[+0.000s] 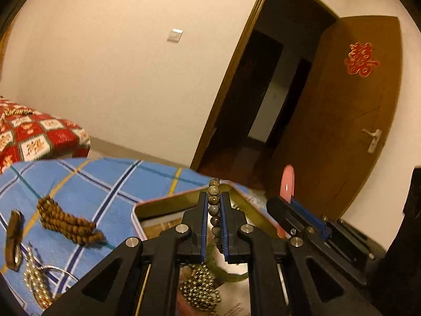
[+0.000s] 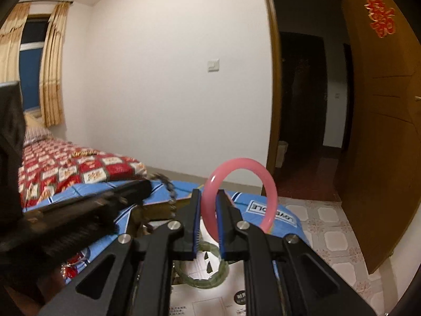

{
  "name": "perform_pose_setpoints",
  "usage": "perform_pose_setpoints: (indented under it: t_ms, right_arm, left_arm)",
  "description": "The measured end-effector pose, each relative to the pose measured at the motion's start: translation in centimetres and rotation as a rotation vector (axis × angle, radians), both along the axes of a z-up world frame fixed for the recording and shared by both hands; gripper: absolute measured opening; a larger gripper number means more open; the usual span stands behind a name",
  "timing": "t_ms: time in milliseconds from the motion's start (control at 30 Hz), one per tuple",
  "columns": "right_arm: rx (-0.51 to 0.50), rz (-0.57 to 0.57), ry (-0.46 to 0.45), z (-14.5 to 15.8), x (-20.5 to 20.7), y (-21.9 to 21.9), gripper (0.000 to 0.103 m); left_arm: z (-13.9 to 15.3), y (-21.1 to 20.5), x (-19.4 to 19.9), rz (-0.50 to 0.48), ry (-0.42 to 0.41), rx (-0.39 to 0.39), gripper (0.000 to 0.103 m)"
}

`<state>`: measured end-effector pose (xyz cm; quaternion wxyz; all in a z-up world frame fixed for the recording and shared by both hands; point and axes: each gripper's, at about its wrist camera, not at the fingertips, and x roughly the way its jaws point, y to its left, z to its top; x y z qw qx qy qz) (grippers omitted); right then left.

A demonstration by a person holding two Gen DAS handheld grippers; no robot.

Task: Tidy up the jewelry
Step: 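Release the pink bangle into the tin with the right gripper while the left drops the grey bracelet in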

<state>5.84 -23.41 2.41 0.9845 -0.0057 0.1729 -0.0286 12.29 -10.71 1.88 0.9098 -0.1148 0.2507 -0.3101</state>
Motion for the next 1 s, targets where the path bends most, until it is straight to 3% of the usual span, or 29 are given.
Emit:
perform_pose_setpoints:
  t_ms: [200, 467, 567, 600, 633, 700, 767, 833, 1000]
  right_arm:
    - [0.043, 0.075, 0.099, -0.9, 1.7, -0.7, 0.014]
    - [0.146, 0.169, 0.175, -1.9, 2.2, -1.3, 0.018]
    - [0.166, 0.153, 0.144, -1.5, 1.5, -1.9, 0.029]
    - [0.179, 0.139, 0.128, -1.3, 1.2, -2.3, 0.036]
    - [0.191, 0.126, 0.114, -1.0, 1.2, -2.6, 0.041]
    - [0.209, 0.056, 0.032, -0.2, 0.0, -3.7, 0.069]
    - [0.179, -0.065, -0.058, 0.6, -1.6, -4.6, 0.079]
    - [0.157, -0.189, -0.108, 1.0, -2.7, -5.6, 0.083]
    - [0.18, -0.271, -0.078, 0.7, -2.5, -6.8, 0.088]
  left_arm:
    - [-1.6, 0.0, 0.9, 0.05, 0.046, 0.054, 0.008]
    - [-2.0, 0.6, 1.1, 0.082, 0.082, 0.04, 0.011]
    - [-2.0, 0.8, 0.9, 0.114, 0.09, 0.053, 0.042]
    - [-2.0, 1.0, 1.0, 0.121, 0.089, 0.052, 0.058]
    - [-1.9, 1.2, 0.8, 0.126, 0.083, 0.044, 0.062]
    - [-1.3, 1.4, 0.3, 0.13, 0.058, 0.036, 0.062]
    - [-0.4, 1.6, -0.6, 0.166, 0.008, 0.073, 0.062]
    - [0.2, 2.0, -1.2, 0.201, -0.035, 0.104, 0.062]
    - [0.4, 4.0, -3.3, 0.294, -0.097, 0.183, 0.062]
